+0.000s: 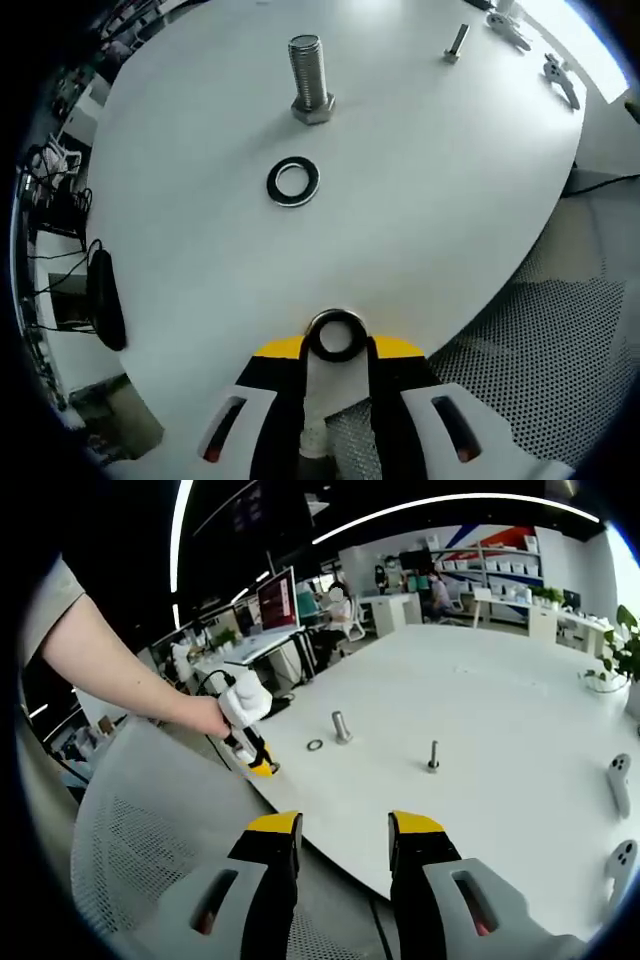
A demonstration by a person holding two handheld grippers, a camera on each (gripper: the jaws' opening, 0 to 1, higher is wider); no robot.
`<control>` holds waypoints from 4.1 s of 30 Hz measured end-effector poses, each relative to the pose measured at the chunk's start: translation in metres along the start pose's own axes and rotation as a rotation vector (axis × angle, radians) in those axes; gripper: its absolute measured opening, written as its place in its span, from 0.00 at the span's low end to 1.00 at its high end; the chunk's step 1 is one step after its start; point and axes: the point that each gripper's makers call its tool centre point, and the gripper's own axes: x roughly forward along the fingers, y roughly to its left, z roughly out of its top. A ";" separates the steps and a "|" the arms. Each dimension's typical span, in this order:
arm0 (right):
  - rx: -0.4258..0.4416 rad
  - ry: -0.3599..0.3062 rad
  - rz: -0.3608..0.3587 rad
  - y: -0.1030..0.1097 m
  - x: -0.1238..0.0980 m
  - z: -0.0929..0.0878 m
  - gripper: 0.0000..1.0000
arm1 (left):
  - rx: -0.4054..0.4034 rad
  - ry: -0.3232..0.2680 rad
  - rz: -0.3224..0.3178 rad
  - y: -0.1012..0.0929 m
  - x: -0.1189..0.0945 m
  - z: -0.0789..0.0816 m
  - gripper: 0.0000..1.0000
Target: Place the washer onto the threaded stud by aligning its center hole with the stud, sliding it down to the base, and recovering from edge contact or off-axis alignment until the washer reaches the visible bottom stop.
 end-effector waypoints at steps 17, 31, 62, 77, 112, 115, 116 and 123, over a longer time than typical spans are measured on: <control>0.004 -0.003 0.002 0.000 0.000 0.000 0.36 | -0.009 0.012 0.003 0.001 0.001 -0.001 0.24; 0.003 -0.002 0.011 0.002 0.001 0.000 0.36 | -0.043 0.000 0.012 0.001 0.001 0.002 0.19; 0.015 -0.016 0.002 0.000 -0.001 0.002 0.36 | 0.183 -0.166 0.047 0.006 -0.049 0.104 0.19; 0.020 -0.016 -0.004 -0.002 -0.001 0.002 0.36 | 0.179 -0.220 0.058 0.019 -0.059 0.153 0.19; 0.042 -0.011 -0.038 -0.010 -0.002 0.000 0.35 | 0.297 -0.074 0.023 0.013 0.000 0.160 0.19; 0.044 -0.008 -0.039 -0.010 -0.002 0.000 0.35 | 0.296 -0.071 0.017 0.013 0.006 0.160 0.19; 0.043 -0.006 -0.042 -0.011 -0.002 -0.001 0.35 | 0.297 -0.071 0.016 0.013 0.007 0.160 0.19; 0.044 0.001 -0.055 -0.013 -0.002 -0.002 0.35 | 0.319 -0.081 0.004 0.010 0.006 0.161 0.20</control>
